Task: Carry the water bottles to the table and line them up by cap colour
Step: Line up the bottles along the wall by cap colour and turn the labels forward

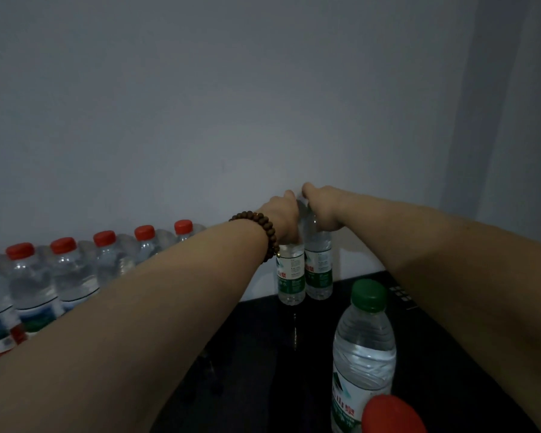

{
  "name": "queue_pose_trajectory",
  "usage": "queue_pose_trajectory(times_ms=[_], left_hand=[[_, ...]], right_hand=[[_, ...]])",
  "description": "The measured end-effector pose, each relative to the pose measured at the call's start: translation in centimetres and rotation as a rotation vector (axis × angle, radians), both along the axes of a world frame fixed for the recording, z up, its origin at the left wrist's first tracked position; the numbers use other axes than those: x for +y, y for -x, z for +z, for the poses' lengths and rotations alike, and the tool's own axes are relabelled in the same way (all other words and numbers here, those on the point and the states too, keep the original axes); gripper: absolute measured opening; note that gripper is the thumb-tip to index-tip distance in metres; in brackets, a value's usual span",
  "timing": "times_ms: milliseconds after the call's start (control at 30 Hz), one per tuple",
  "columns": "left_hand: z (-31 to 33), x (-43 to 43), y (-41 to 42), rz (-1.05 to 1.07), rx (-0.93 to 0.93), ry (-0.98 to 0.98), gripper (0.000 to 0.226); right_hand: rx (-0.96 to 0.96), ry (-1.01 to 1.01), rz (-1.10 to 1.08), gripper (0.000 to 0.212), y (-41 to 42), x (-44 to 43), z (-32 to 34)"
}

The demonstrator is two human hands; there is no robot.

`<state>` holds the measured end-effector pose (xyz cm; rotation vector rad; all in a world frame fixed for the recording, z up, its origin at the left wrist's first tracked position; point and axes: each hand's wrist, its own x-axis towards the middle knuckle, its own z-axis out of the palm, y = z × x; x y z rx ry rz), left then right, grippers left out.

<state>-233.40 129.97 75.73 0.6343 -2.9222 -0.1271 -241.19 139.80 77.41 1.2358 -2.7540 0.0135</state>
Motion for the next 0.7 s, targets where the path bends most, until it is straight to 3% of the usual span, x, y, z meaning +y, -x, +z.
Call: queue_pose_trajectory(times_ms=[167, 333, 400, 700], left_hand=[[2.4, 1.1, -3.4, 0.05, 0.037, -0.012, 0.073], [5.6, 3.4, -9.1, 0.072, -0.046, 0.059, 0.066], [7.3, 4.8, -12.0, 0.076, -0.097, 0.087, 0.065], [11.4, 11.4, -23.0, 0.069, -0.31, -0.004, 0.041]], right_hand=[[0.044, 0.037, -0.049, 0.076, -2.5, 2.6, 2.6], [0.041, -0.087, -0.008, 0.031, -7.2, 5.7, 5.0], [0.02, -0.1, 0.0, 0.023, -9.7, 7.2, 6.1], [-0.034, -0.087, 0.03, 0.031, -20.9, 13.5, 10.5]])
